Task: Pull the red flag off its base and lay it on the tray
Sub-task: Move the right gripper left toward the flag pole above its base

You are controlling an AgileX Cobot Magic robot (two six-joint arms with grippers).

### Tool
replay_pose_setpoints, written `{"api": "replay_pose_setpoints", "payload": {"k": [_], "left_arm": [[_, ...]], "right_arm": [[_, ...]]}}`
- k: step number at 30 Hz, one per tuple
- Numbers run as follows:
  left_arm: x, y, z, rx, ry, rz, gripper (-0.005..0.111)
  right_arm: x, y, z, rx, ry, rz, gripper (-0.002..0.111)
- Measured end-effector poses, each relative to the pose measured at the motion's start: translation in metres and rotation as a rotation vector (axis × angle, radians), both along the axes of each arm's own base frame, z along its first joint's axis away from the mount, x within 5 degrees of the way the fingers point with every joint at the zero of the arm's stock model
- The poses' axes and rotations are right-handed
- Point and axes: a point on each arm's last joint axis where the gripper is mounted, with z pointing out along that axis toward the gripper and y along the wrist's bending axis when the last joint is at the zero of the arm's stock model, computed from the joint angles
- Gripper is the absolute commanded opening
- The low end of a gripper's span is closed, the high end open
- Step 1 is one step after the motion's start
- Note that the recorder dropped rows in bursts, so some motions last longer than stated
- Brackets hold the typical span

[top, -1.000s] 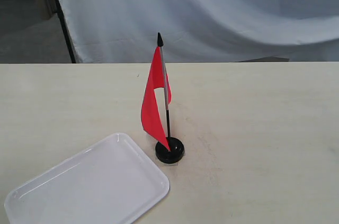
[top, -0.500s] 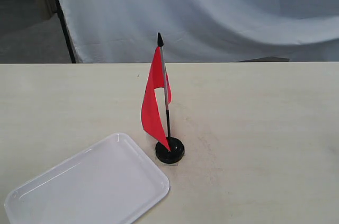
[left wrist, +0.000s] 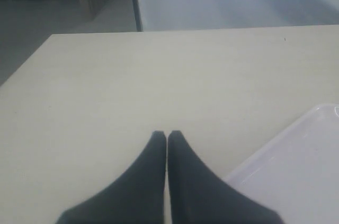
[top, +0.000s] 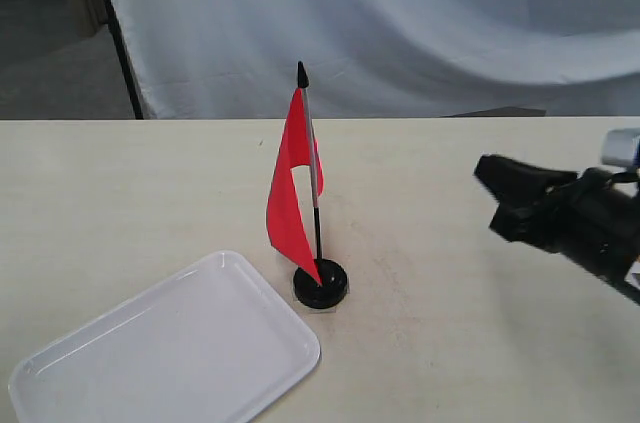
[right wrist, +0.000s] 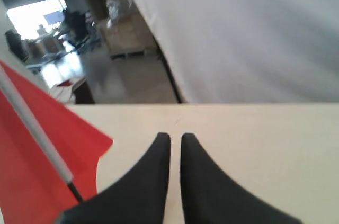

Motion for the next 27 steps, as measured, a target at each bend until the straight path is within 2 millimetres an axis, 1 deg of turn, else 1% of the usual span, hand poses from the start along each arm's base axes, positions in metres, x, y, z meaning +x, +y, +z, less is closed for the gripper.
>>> {"api": "replay_pose_setpoints", "payload": {"k": [1, 4, 6, 9, 13, 17, 18, 19, 20, 21, 22, 24, 27], "left_arm": [[0.000, 0.000, 0.000, 0.000, 0.000, 0.000, 0.001], [0.000, 0.000, 0.000, 0.000, 0.000, 0.000, 0.001], [0.000, 0.000, 0.000, 0.000, 0.000, 0.000, 0.001], [0.000, 0.000, 0.000, 0.000, 0.000, 0.000, 0.001], [0.000, 0.000, 0.000, 0.002, 0.000, 0.000, 0.001], [0.000, 0.000, 0.000, 0.004, 0.000, 0.000, 0.001], [0.000, 0.000, 0.000, 0.004, 0.000, 0.000, 0.001], [0.000, 0.000, 0.000, 0.004, 0.000, 0.000, 0.001], [0.000, 0.000, 0.000, 0.004, 0.000, 0.000, 0.001], [0.000, 0.000, 0.000, 0.004, 0.000, 0.000, 0.001], [0.000, 0.000, 0.000, 0.004, 0.000, 0.000, 0.001], [0.000, 0.000, 0.000, 0.004, 0.000, 0.000, 0.001], [0.000, 0.000, 0.000, 0.004, 0.000, 0.000, 0.001]], "right_arm": [[0.006, 0.002, -0.012, -0.005, 0.040, 0.033, 0.031], [0.020, 0.010, -0.035, -0.020, 0.109, 0.104, 0.052], [0.027, 0.015, -0.045, -0.027, 0.126, 0.133, 0.064], [0.033, 0.024, -0.056, -0.045, 0.137, 0.175, 0.074], [0.034, 0.037, -0.058, -0.129, 0.063, 0.236, 0.076], [0.038, 0.052, -0.053, -0.213, -0.048, 0.295, 0.076], [0.040, 0.062, -0.049, -0.254, -0.113, 0.328, 0.076], [0.041, 0.067, -0.047, -0.269, -0.141, 0.339, 0.076], [0.046, 0.077, -0.044, -0.305, -0.185, 0.351, 0.076], [0.048, 0.080, -0.043, -0.327, -0.190, 0.351, 0.076], [0.054, 0.089, -0.044, -0.369, -0.192, 0.353, 0.076], [0.060, 0.100, -0.047, -0.401, -0.190, 0.365, 0.076], [0.063, 0.117, -0.048, -0.409, -0.205, 0.401, 0.076]]}}
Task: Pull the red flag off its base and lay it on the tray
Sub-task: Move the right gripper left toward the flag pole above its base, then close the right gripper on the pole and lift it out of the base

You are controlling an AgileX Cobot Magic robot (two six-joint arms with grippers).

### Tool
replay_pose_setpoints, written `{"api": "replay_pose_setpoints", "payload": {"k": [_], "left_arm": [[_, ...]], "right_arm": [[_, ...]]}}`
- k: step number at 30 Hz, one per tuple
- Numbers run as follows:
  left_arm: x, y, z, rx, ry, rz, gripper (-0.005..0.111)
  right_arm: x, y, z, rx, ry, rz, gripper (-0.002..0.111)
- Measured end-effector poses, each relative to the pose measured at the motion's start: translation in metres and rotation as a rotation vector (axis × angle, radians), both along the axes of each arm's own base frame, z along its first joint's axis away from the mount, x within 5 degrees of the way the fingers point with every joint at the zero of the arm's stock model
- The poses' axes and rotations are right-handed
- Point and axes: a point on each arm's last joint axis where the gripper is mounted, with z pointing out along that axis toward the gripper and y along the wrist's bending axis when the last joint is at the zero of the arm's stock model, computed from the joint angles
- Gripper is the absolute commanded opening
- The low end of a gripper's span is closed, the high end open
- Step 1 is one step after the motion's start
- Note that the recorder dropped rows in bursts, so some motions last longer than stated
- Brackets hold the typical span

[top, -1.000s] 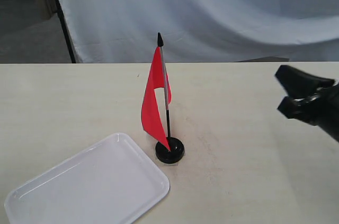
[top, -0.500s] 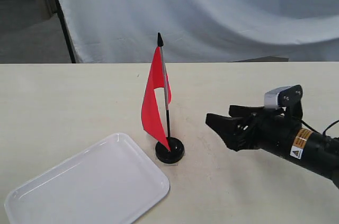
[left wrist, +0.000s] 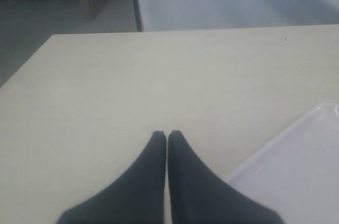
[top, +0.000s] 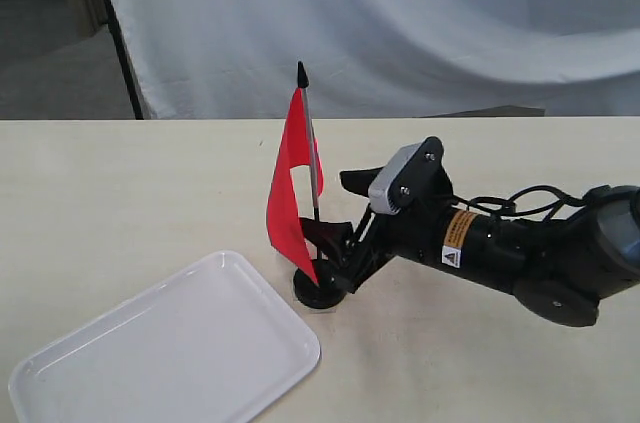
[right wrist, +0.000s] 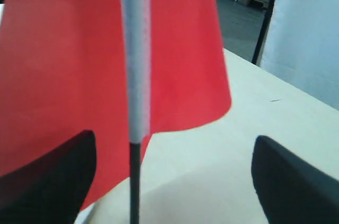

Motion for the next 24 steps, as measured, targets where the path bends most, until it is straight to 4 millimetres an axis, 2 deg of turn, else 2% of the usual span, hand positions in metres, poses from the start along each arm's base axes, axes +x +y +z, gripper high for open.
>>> {"api": "replay_pose_setpoints", "payload": {"k": [5, 7, 10, 11, 12, 17, 19, 21, 22, 24], "left_arm": [[0.000, 0.000, 0.000, 0.000, 0.000, 0.000, 0.001], [0.000, 0.000, 0.000, 0.000, 0.000, 0.000, 0.001], [0.000, 0.000, 0.000, 0.000, 0.000, 0.000, 0.001], [0.000, 0.000, 0.000, 0.000, 0.000, 0.000, 0.001], [0.000, 0.000, 0.000, 0.000, 0.000, 0.000, 0.001], [0.000, 0.000, 0.000, 0.000, 0.000, 0.000, 0.001], [0.000, 0.000, 0.000, 0.000, 0.000, 0.000, 0.001], [0.000, 0.000, 0.000, 0.000, 0.000, 0.000, 0.001], [0.000, 0.000, 0.000, 0.000, 0.000, 0.000, 0.001], [0.000, 0.000, 0.000, 0.000, 0.000, 0.000, 0.001]], "right_arm": [[-0.001, 0.014, 0.002, 0.033, 0.005, -0.023, 0.074], [-0.003, 0.019, 0.002, 0.030, -0.010, -0.028, 0.064], [-0.002, 0.020, 0.003, 0.031, -0.021, -0.053, 0.040], [-0.002, 0.019, 0.003, 0.033, -0.021, -0.059, 0.015], [-0.001, 0.019, 0.003, 0.035, -0.020, -0.063, -0.001], [-0.004, 0.022, 0.004, 0.037, -0.014, -0.044, -0.001], [-0.007, 0.018, 0.016, 0.043, -0.033, -0.052, -0.001], [-0.008, 0.014, 0.039, 0.062, -0.086, -0.071, -0.001], [-0.011, 0.010, 0.063, 0.061, -0.143, -0.086, -0.001], [-0.018, 0.006, 0.098, -0.030, -0.234, -0.109, -0.001]]}}
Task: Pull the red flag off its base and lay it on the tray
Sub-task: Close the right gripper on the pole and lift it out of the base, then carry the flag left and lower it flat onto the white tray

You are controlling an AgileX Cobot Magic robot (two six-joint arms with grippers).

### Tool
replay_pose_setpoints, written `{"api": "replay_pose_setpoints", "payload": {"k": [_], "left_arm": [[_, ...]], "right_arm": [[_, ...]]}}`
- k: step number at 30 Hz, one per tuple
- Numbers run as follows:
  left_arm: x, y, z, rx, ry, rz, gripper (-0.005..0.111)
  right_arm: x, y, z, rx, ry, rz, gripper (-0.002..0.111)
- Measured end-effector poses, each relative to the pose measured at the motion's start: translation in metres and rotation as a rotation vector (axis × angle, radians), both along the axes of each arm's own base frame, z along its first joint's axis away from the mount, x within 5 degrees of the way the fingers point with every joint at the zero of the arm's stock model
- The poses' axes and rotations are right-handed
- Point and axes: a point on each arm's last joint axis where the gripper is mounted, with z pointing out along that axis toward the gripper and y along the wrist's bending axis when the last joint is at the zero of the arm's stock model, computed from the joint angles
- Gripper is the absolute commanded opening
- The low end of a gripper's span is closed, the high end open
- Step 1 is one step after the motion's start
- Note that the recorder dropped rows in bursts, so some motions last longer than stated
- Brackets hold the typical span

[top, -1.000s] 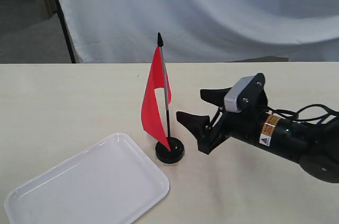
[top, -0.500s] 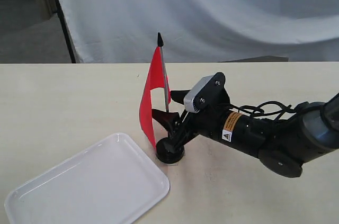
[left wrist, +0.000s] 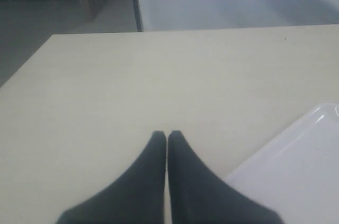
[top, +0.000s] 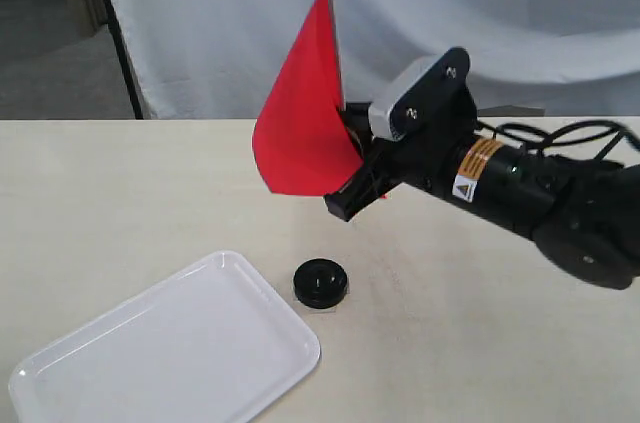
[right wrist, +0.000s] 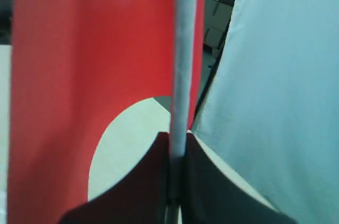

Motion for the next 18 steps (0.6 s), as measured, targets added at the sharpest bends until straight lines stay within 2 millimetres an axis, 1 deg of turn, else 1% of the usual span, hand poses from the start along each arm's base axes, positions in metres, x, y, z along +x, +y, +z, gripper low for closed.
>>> {"api": "replay_pose_setpoints", "payload": {"k": [1, 2, 3, 4, 7, 10, 13, 18], "left_arm": [[0.000, 0.000, 0.000, 0.000, 0.000, 0.000, 0.001], [0.000, 0.000, 0.000, 0.000, 0.000, 0.000, 0.001], [0.000, 0.000, 0.000, 0.000, 0.000, 0.000, 0.001], [0.000, 0.000, 0.000, 0.000, 0.000, 0.000, 0.001], [0.000, 0.000, 0.000, 0.000, 0.000, 0.000, 0.001], [0.000, 0.000, 0.000, 0.000, 0.000, 0.000, 0.001], [0.000, 0.000, 0.000, 0.000, 0.000, 0.000, 0.001], [0.000, 0.000, 0.000, 0.000, 0.000, 0.000, 0.001]], "right_arm": [[-0.004, 0.001, 0.012, -0.073, -0.035, -0.013, -0.001], [-0.009, 0.002, 0.024, -0.202, -0.065, -0.030, -0.001], [-0.013, 0.005, 0.032, -0.285, -0.096, -0.028, -0.001], [-0.017, 0.010, 0.038, -0.414, -0.112, -0.027, -0.001], [-0.025, 0.025, 0.040, -0.602, -0.139, 0.021, -0.001], [-0.032, 0.046, 0.036, -0.750, -0.140, 0.086, -0.001], [-0.036, 0.073, 0.025, -0.872, -0.144, 0.163, -0.001], [-0.039, 0.116, -0.002, -1.092, -0.144, 0.260, -0.001]]}}
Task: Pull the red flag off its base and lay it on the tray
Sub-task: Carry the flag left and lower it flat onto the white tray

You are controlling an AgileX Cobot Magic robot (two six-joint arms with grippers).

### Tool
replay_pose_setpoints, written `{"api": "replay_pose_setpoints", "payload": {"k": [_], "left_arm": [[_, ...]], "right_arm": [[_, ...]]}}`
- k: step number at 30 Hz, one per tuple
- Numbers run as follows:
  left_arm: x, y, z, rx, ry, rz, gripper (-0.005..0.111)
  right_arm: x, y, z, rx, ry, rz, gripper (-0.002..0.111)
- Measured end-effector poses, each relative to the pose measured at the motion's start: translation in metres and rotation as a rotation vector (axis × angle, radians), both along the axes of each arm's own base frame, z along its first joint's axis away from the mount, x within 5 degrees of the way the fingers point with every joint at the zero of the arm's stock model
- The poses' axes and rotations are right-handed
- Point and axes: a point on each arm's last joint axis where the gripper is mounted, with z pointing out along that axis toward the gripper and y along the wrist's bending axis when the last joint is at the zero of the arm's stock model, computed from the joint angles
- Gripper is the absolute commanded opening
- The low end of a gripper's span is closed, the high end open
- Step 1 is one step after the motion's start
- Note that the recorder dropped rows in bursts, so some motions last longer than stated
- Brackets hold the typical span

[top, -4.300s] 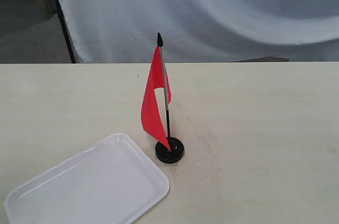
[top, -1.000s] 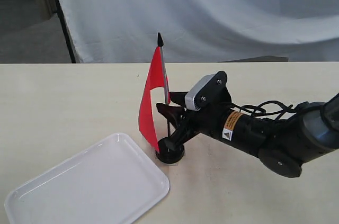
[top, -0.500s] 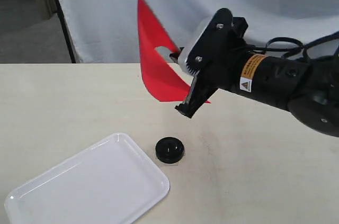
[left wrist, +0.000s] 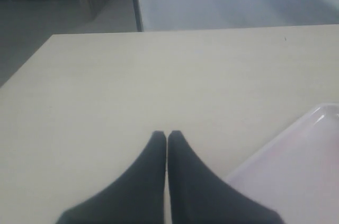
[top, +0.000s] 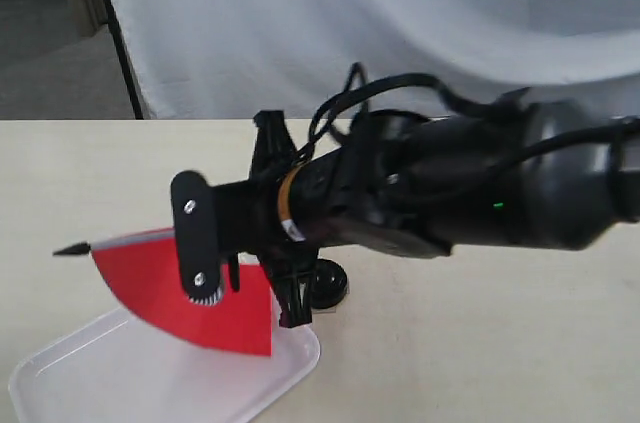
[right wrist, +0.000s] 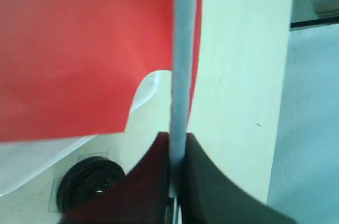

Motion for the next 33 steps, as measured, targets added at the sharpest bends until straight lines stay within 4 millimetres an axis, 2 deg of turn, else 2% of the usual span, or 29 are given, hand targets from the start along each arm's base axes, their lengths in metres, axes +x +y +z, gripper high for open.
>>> {"api": "replay_pose_setpoints", "payload": {"k": [8, 14, 20, 25, 28, 30, 33], "left_arm": [[0.000, 0.000, 0.000, 0.000, 0.000, 0.000, 0.001], [0.000, 0.000, 0.000, 0.000, 0.000, 0.000, 0.001], [0.000, 0.000, 0.000, 0.000, 0.000, 0.000, 0.001], [0.000, 0.000, 0.000, 0.000, 0.000, 0.000, 0.001], [0.000, 0.000, 0.000, 0.000, 0.000, 0.000, 0.001], [0.000, 0.000, 0.000, 0.000, 0.000, 0.000, 0.001], [0.000, 0.000, 0.000, 0.000, 0.000, 0.000, 0.001]], "right_arm": [[0.003, 0.048, -0.039, -0.300, -0.051, -0.012, -0.001], [-0.002, 0.077, -0.056, -0.378, -0.143, -0.034, -0.001], [-0.017, 0.092, -0.083, -0.429, -0.137, 0.024, -0.001], [-0.019, 0.092, -0.086, -0.432, -0.114, 0.009, 0.001], [-0.021, 0.091, -0.087, -0.422, -0.081, -0.015, 0.015], [-0.021, 0.091, -0.088, -0.414, -0.061, -0.028, 0.030], [-0.022, 0.090, -0.089, -0.411, -0.039, -0.044, 0.059]]}}
